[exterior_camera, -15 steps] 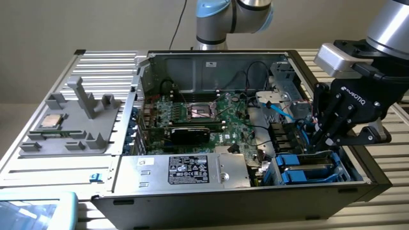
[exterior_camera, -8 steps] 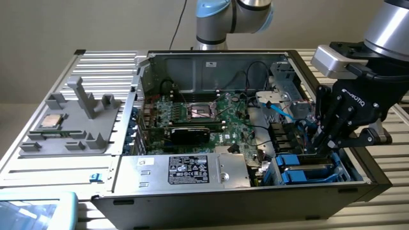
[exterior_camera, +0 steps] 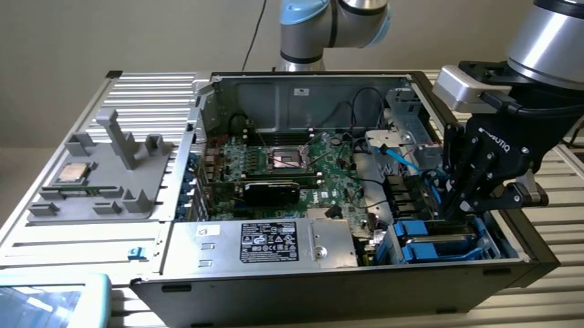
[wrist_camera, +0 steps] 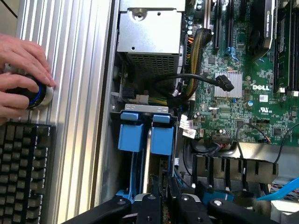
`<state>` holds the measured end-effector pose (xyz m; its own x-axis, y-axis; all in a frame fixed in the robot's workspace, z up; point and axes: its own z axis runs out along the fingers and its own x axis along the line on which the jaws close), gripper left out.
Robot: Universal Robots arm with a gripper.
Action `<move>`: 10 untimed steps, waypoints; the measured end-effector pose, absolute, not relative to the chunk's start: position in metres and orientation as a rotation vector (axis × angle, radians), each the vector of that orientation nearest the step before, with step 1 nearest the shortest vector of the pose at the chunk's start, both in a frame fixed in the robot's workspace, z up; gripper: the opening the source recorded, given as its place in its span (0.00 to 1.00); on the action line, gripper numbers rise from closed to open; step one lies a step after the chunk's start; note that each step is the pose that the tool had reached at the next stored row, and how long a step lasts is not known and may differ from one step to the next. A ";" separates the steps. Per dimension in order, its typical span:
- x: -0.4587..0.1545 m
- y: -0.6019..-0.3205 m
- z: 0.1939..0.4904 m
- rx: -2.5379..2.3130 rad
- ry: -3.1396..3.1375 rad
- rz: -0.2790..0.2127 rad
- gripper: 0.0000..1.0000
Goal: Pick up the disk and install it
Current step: 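Insert the first disk wire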
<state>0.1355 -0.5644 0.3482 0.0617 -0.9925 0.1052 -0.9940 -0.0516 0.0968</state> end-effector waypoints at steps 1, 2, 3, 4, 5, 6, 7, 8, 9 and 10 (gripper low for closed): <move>0.135 -0.564 0.348 2.180 -2.059 0.015 0.16; 0.135 -0.564 0.348 2.180 -2.059 0.015 0.16; 0.135 -0.564 0.348 2.180 -2.059 0.016 0.16; 0.135 -0.564 0.348 2.177 -2.058 0.018 0.16; 0.135 -0.564 0.348 2.173 -2.059 0.022 0.16; 0.135 -0.564 0.348 2.167 -2.060 0.026 0.16; 0.135 -0.564 0.348 2.162 -2.060 0.030 0.16; 0.135 -0.564 0.348 2.156 -2.061 0.035 0.16; 0.136 -0.564 0.348 2.152 -2.062 0.038 0.16; 0.136 -0.564 0.348 2.151 -2.062 0.039 0.16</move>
<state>0.1355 -0.5639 0.3478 0.0484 -0.9903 0.1301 -0.9945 -0.0357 0.0981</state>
